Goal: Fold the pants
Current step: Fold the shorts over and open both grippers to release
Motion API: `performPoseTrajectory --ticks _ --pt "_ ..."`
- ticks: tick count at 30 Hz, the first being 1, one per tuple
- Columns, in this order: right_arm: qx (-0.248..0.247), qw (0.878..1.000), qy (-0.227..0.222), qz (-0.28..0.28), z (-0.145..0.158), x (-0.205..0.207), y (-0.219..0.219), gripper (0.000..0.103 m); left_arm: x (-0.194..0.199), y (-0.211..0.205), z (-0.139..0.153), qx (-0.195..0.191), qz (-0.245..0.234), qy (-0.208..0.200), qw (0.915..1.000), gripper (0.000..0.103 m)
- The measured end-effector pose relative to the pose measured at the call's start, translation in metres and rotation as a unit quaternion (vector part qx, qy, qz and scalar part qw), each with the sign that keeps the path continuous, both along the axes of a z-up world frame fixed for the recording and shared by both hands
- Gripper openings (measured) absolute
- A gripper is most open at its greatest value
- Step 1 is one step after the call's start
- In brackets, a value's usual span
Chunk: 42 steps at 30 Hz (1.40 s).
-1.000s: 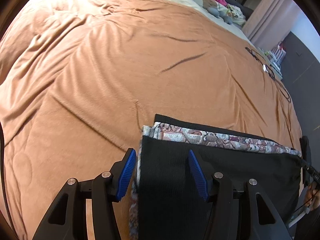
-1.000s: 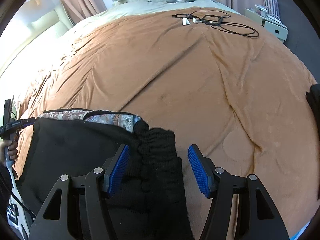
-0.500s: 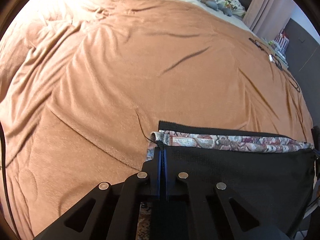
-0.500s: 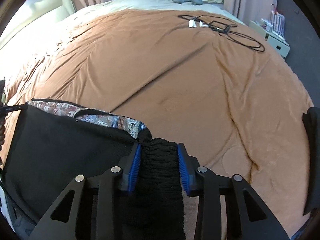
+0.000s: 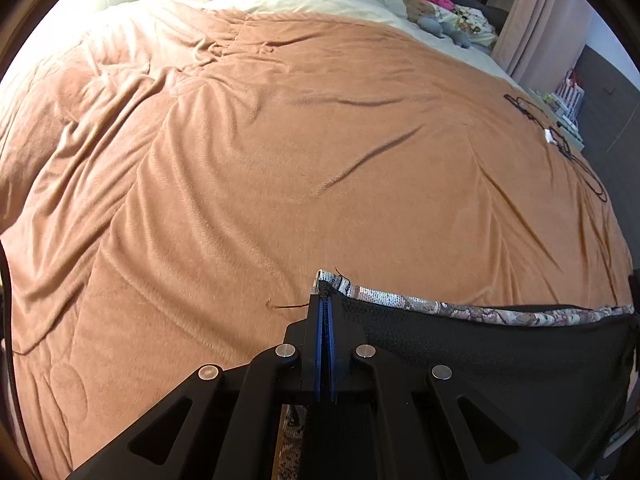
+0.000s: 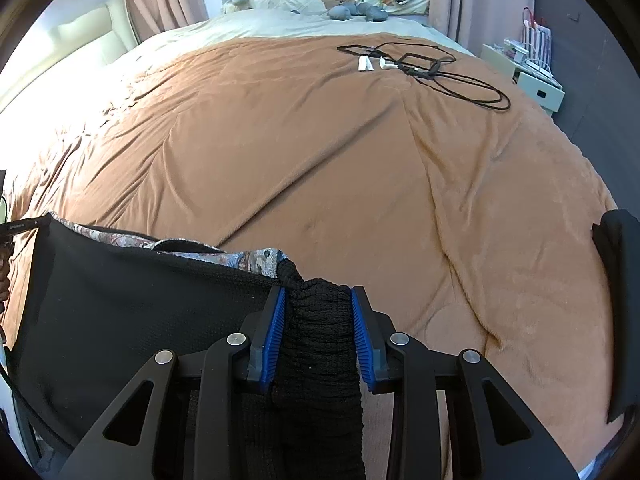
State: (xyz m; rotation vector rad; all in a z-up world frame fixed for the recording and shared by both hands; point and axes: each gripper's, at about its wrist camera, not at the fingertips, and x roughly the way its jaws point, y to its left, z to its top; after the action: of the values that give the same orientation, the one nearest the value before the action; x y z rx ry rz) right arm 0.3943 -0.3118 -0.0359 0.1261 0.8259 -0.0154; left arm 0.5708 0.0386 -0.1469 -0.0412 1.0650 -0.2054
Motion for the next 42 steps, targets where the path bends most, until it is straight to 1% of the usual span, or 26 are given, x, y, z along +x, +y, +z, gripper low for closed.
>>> performPoseTrajectory --ticks 4,8,11,14,15,17,18,19,20,21,22,24,29,37,42 --pt "-0.002 1.0 0.005 -0.003 -0.004 0.013 0.0 0.029 0.009 -0.003 -0.011 0.015 0.009 0.012 0.9998 0.002" --pt "-0.007 1.0 0.011 -0.001 -0.008 0.027 0.004 0.029 0.01 0.0 -0.019 0.024 0.02 0.021 0.9993 0.002" --pt "-0.009 1.0 0.021 -0.001 -0.014 0.043 0.007 0.029 0.009 0.006 -0.025 0.025 0.031 0.033 0.9986 0.002" --pt "-0.012 0.999 0.034 -0.005 -0.023 0.057 0.01 0.032 0.009 0.009 -0.026 0.019 0.034 0.046 0.9982 0.003" --pt "-0.01 0.999 0.031 -0.008 -0.022 0.058 0.011 0.035 0.007 0.011 -0.024 0.01 0.04 0.05 0.9979 0.005" --pt "-0.003 1.0 0.024 -0.011 -0.018 0.055 0.01 0.04 0.001 0.015 -0.018 -0.003 0.044 0.057 0.9974 0.012" --pt "0.001 1.0 0.018 -0.01 -0.014 0.051 0.009 0.045 -0.003 0.016 -0.014 -0.007 0.04 0.056 0.9976 0.021" --pt "0.003 1.0 0.014 -0.01 -0.012 0.048 0.008 0.051 -0.008 0.016 -0.009 -0.006 0.037 0.052 0.998 0.032" --pt "0.006 1.0 0.009 -0.008 -0.008 0.042 0.007 0.061 -0.013 0.017 -0.004 -0.005 0.036 0.046 0.9983 0.038" --pt "0.008 1.0 0.002 -0.007 -0.004 0.037 0.006 0.063 -0.02 0.019 0.002 -0.008 0.036 0.039 0.9986 0.047" --pt "0.007 1.0 -0.004 -0.006 0.002 0.03 0.005 0.063 -0.026 0.021 0.007 -0.013 0.037 0.034 0.9986 0.051" --pt "0.013 1.0 -0.009 -0.003 0.008 0.018 0.004 0.063 -0.039 0.026 0.015 -0.022 0.037 0.03 0.9986 0.051" --pt "0.026 0.999 -0.02 0.011 0.025 -0.012 0.004 0.063 -0.073 0.034 0.031 -0.028 0.039 0.024 0.9986 0.051" --pt "0.052 0.998 -0.019 0.014 0.036 -0.047 -0.002 0.063 -0.131 0.044 0.047 -0.048 0.047 0.021 0.9975 0.051" --pt "0.06 0.998 -0.026 0.018 0.044 -0.072 -0.001 0.063 -0.167 0.047 0.058 -0.061 0.058 0.009 0.9964 0.051"
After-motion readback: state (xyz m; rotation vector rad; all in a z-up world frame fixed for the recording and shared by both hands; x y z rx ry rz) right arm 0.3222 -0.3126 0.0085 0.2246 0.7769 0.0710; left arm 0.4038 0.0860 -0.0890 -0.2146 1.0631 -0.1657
